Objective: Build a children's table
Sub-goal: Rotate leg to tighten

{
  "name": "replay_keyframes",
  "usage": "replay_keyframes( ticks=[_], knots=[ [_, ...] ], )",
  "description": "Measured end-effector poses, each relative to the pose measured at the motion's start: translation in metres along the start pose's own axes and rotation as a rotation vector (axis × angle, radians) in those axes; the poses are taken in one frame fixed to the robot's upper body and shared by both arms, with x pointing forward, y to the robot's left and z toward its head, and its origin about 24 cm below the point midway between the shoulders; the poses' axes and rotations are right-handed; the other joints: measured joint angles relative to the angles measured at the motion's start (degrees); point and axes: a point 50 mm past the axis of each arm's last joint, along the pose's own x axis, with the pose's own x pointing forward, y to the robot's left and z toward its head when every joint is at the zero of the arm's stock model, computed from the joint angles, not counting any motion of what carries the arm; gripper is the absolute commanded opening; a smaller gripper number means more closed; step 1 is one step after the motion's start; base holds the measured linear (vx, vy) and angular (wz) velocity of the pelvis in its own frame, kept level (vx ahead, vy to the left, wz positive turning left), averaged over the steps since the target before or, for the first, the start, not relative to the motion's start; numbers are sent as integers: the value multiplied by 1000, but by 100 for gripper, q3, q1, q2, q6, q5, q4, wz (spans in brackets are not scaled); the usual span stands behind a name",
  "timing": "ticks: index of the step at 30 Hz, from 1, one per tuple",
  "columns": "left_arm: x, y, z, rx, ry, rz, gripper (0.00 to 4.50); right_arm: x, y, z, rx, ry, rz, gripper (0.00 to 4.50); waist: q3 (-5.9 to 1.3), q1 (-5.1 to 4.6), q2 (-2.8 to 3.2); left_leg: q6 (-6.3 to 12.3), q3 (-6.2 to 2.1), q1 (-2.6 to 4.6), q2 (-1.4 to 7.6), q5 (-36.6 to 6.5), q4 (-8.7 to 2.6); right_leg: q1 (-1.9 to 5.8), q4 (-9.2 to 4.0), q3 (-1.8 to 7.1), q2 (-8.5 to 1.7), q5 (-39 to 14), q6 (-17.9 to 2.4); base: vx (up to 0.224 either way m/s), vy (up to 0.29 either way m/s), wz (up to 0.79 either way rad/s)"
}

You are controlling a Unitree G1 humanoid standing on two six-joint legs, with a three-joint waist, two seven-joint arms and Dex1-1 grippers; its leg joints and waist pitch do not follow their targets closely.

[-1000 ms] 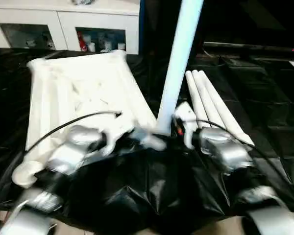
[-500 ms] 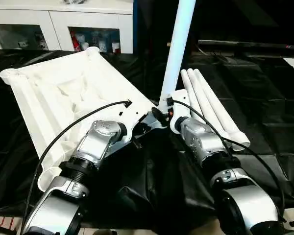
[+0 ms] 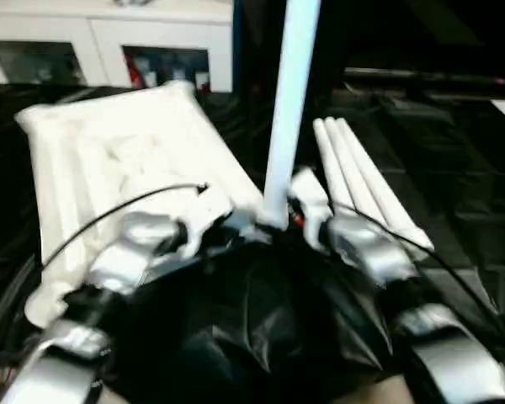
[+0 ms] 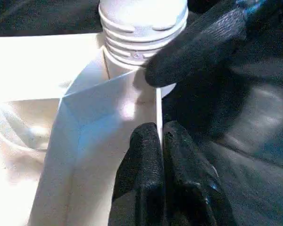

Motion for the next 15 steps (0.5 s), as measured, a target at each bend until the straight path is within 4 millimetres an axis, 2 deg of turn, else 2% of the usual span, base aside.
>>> replay_keyframes(
  ticks=[5,9,10,13,15],
  knots=[
    [-10,-7,-4,19,4,-99,0,-19,4,-4,-25,4,127,380,1,77,-1,1,2,-2,0,-1,1,1,-3,-1,-2,0,0,0,0,0],
    [-13,-9,-6,16,4,-146,0,-27,6,-1,-41,6,187,380,1,87,1,0,3,-1,0,0,3,0,3,0,-2,0,0,0,0,0],
    [-14,-10,-6,15,5,-153,0,-28,6,0,-44,3,195,353,1,88,1,0,3,0,1,0,3,0,4,0,-2,0,0,0,0,0],
    [-15,-10,-6,14,3,-168,0,-29,8,-2,-26,4,214,341,1,94,1,0,3,-1,1,0,3,0,3,0,-2,0,0,0,0,0],
    [-15,-11,-6,15,3,-169,0,-30,9,-1,-14,2,218,315,1,93,1,0,3,-1,0,0,3,0,2,0,-2,0,0,0,0,0]
  ],
)
